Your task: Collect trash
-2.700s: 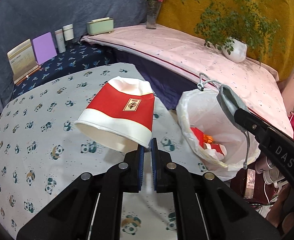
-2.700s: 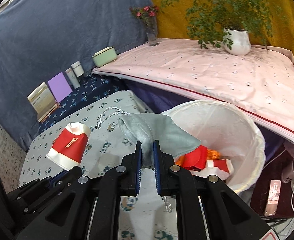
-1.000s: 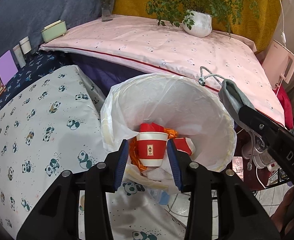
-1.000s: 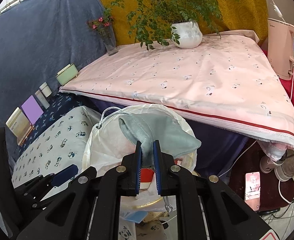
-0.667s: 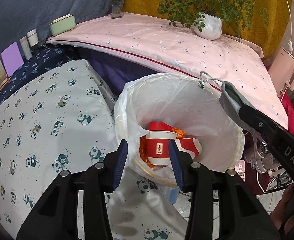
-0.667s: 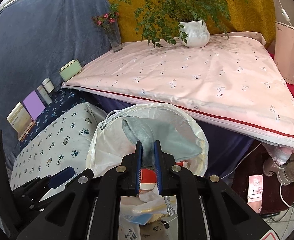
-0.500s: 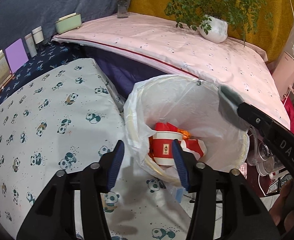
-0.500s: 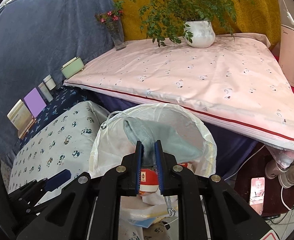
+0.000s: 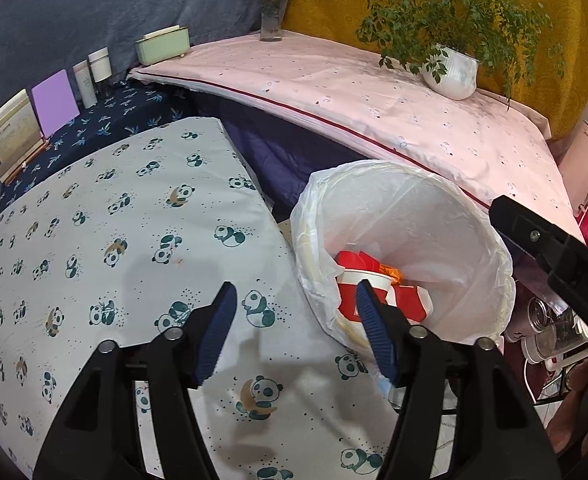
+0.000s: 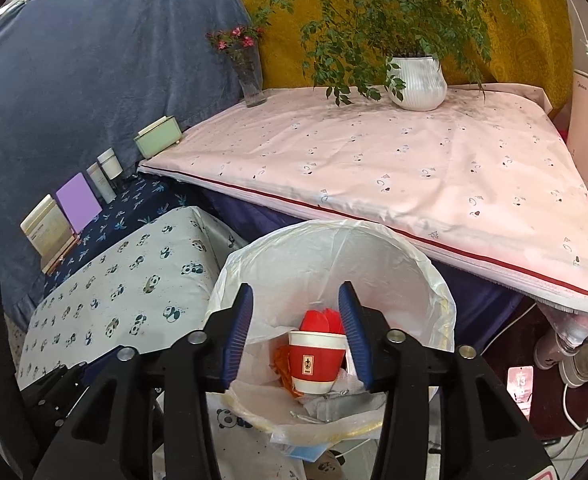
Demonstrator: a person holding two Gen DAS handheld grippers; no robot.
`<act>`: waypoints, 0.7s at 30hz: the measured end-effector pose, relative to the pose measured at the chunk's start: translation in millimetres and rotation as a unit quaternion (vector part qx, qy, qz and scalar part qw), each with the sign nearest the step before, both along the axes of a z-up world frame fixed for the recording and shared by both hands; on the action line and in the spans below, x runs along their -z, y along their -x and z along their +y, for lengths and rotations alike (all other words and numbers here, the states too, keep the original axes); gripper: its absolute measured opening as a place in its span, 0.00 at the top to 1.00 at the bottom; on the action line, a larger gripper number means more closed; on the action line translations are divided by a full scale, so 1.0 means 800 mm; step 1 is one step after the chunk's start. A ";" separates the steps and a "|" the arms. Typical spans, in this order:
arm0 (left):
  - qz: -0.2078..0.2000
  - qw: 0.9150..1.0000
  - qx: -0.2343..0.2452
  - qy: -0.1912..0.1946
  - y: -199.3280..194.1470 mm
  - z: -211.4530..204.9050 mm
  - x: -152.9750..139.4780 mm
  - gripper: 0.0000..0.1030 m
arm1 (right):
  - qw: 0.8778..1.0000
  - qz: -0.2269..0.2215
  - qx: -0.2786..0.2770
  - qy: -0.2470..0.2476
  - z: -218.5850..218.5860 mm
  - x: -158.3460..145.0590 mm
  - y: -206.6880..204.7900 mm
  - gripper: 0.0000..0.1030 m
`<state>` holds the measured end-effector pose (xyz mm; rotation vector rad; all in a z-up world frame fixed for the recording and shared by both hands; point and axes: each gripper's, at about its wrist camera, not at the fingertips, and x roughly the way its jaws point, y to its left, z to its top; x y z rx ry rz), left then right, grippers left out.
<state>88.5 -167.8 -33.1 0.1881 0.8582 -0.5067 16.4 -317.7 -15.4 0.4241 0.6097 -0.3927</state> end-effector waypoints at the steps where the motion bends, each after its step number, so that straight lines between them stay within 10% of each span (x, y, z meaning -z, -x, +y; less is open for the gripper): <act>1: -0.002 1.000 -0.002 0.000 0.001 0.002 -0.001 0.39 | 1.000 -0.001 -0.001 0.000 0.002 -0.002 0.002 0.52; 21: -0.028 0.999 -0.034 -0.018 0.024 0.058 -0.012 0.16 | 0.998 0.020 -0.011 0.051 0.052 -0.015 0.043 0.18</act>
